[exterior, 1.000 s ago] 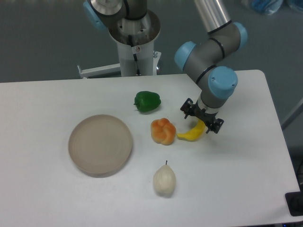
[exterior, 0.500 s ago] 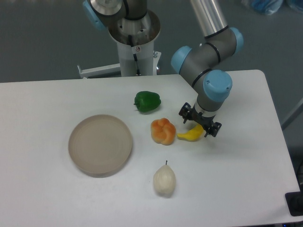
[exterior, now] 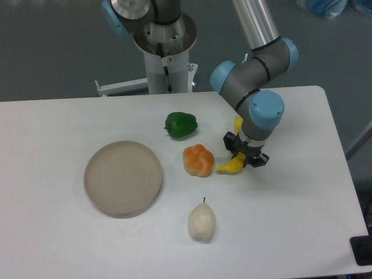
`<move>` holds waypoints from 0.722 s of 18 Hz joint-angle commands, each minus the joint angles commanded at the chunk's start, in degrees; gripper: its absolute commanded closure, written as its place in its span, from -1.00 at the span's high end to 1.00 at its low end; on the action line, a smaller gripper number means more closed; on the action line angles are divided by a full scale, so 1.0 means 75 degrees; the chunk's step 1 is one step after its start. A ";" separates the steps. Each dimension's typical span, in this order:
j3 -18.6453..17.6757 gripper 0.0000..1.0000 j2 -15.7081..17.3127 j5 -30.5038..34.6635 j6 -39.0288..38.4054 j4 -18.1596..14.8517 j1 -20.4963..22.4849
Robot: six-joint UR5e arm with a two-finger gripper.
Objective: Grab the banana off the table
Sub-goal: 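Lift the grasped banana up off the table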
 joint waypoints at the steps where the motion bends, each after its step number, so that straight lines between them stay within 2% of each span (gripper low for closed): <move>1: 0.0117 -0.80 0.0024 -0.0012 0.0000 -0.0070 0.0012; 6: 0.0808 -0.78 0.0234 -0.0012 0.0023 -0.0421 0.0012; 9: 0.1802 -0.79 0.0188 -0.0035 0.0047 -0.1532 0.0012; 11: 0.2481 -0.77 0.0083 -0.0024 0.0652 -0.2258 0.0012; 13: 0.2824 -0.75 0.0001 -0.0023 0.1508 -0.2426 0.0047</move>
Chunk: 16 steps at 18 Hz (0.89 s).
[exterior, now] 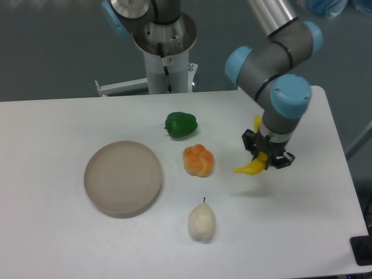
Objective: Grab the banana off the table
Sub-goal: 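Lift the grasped banana up off the table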
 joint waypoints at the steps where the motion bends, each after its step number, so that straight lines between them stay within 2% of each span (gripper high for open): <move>1: 0.0129 -0.75 -0.0012 0.0012 0.0248 0.0000 0.0023; 5: 0.0750 -0.74 -0.0491 -0.0011 0.0542 0.0012 0.0035; 7: 0.1008 -0.74 -0.0924 -0.0082 0.1265 0.0070 -0.0011; 16: 0.1033 -0.71 -0.0949 -0.0082 0.1422 0.0094 -0.0012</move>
